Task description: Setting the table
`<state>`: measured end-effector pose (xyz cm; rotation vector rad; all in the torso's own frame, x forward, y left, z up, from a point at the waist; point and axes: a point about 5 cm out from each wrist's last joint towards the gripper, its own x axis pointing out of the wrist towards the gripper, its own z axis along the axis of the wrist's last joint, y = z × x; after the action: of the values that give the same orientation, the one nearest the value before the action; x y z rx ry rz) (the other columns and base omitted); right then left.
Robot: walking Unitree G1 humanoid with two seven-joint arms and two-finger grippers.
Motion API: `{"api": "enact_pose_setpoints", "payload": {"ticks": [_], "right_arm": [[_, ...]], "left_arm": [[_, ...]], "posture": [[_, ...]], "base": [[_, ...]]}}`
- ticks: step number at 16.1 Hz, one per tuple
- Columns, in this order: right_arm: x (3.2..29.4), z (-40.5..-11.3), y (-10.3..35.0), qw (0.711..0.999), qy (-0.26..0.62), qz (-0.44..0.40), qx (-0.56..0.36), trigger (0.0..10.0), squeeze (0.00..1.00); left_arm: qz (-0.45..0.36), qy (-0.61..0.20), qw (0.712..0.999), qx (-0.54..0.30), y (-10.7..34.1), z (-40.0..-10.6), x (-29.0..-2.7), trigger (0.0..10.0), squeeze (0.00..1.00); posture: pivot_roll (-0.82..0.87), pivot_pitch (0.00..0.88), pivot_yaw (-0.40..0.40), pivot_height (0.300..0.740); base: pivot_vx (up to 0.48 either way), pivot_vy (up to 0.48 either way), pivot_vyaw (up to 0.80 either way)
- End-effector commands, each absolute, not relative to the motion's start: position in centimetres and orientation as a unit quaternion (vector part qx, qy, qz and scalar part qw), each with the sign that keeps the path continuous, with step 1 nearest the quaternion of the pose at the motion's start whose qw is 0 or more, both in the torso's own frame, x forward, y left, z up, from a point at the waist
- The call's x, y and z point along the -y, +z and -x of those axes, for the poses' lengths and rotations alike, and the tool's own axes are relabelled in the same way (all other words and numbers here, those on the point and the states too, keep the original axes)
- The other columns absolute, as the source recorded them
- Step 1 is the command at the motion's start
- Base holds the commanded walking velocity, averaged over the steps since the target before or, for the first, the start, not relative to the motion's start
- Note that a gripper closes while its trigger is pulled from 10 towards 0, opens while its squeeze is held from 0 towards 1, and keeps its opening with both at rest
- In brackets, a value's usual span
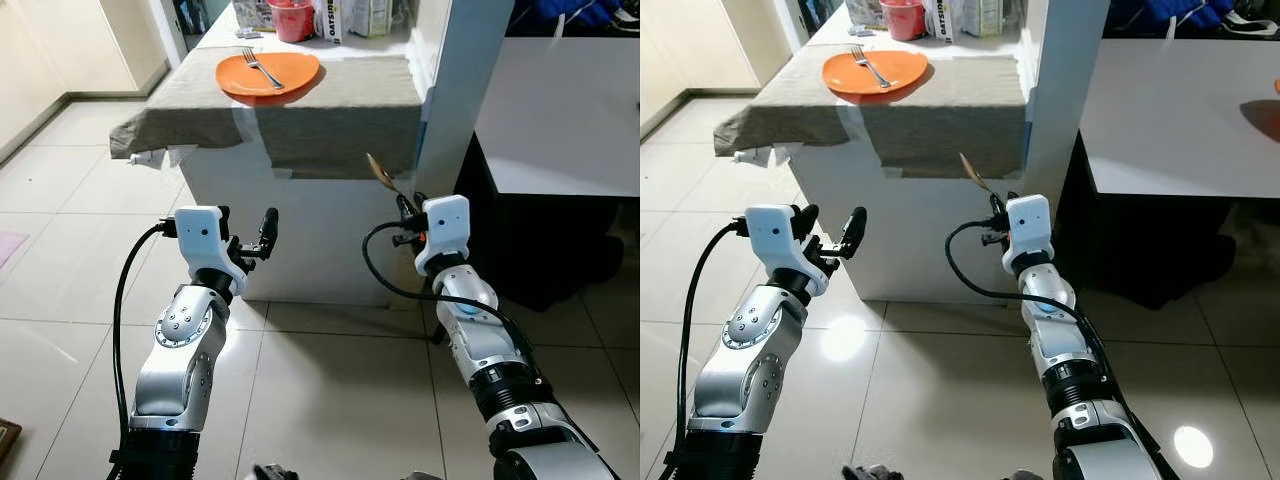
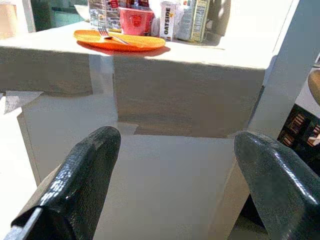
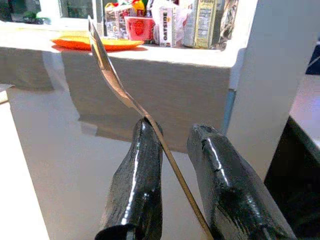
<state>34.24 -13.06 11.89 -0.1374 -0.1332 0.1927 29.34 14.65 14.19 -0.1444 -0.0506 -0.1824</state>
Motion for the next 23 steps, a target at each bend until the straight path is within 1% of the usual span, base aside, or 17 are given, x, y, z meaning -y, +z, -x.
{"api": "enact_pose_setpoints", "payload": {"ticks": [1, 15, 20, 23], "right_arm": [[13.05, -34.26, 12.21, 0.99, 0.092, 0.07, 0.077, 10.0, 0.0], [12.8, -33.89, 11.93, 0.99, 0.093, 0.073, 0.082, 10.0, 0.0], [12.95, -34.2, 12.55, 0.99, 0.09, 0.058, 0.088, 10.0, 0.0], [13.39, -34.28, 12.35, 0.991, 0.071, 0.079, 0.083, 10.0, 0.0]], "left_arm": [[0.063, -0.091, 0.993, 0.025, 14.43, -29.41, -14.68, 10.0, 0.0], [0.052, -0.11, 0.992, 0.02, 14.43, -29.69, -14.3, 10.0, 0.0], [0.051, -0.11, 0.992, 0.023, 14.5, -29.77, -14.17, 10.0, 0.0], [0.051, -0.112, 0.992, 0.024, 14.51, -29.8, -13.99, 10.0, 0.0]], "posture": [[-0.16, 0.0, 0.073, 0.74], [-0.17, 0.0, 0.088, 0.74], [-0.17, 0.0, 0.085, 0.74], [-0.17, 0.0, 0.086, 0.74]], "base": [[0.0, -0.48, 0.0], [0.0, -0.468, 0.0], [0.0, -0.454, 0.0], [0.0, -0.454, 0.0]]}}
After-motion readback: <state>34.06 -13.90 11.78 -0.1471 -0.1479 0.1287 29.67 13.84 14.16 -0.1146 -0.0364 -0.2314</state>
